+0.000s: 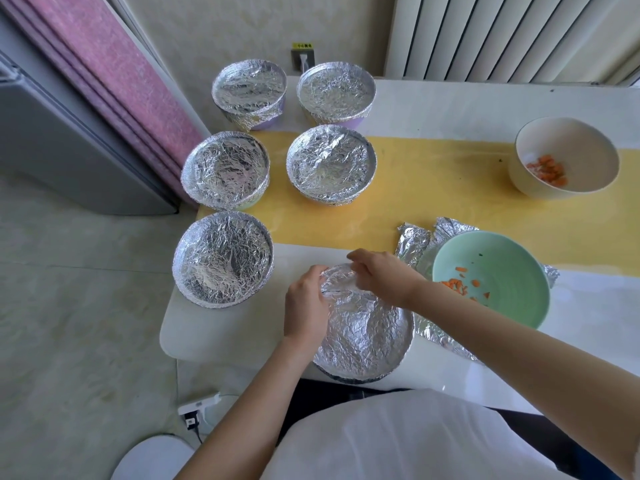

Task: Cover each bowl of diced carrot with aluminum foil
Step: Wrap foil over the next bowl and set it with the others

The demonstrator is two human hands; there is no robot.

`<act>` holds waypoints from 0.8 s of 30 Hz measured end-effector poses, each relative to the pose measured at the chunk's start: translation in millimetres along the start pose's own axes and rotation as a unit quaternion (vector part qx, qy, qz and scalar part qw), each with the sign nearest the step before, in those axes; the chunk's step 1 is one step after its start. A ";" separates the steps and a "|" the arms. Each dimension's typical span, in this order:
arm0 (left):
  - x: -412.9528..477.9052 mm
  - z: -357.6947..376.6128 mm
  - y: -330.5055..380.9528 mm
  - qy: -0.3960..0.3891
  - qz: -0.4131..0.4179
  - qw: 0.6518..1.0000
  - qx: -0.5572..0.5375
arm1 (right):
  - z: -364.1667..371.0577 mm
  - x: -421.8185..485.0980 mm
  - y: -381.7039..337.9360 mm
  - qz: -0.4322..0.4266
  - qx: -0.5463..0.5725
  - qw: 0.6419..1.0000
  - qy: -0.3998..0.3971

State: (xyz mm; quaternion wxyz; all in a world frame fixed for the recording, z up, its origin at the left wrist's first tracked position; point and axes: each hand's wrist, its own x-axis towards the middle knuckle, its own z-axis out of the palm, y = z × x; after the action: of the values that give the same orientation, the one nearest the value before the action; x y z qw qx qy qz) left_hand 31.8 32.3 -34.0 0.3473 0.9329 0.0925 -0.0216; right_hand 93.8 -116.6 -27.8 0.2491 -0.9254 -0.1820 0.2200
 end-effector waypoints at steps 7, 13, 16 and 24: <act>-2.9 0.5 1.4 0.011 -0.029 0.999 -0.017 | 9.2 -10.0 16.1 0.039 0.067 0.996 0.042; 3.1 -3.5 2.2 -0.048 0.000 0.999 -0.025 | 7.6 -12.6 15.3 0.039 0.073 0.995 0.047; 2.9 -4.5 3.7 -0.068 -0.015 0.996 -0.059 | 4.7 -14.7 10.1 0.049 0.088 0.994 0.034; 3.4 -10.1 -1.9 -0.089 -0.014 0.994 -0.069 | 8.1 -19.6 11.9 0.089 0.087 0.991 0.052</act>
State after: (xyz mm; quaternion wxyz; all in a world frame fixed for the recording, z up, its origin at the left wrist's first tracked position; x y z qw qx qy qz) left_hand 34.5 40.9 -28.0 0.4176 0.8996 0.0759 -0.1029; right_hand 76.0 -131.9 -34.3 0.3169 -0.9229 -0.0664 0.2082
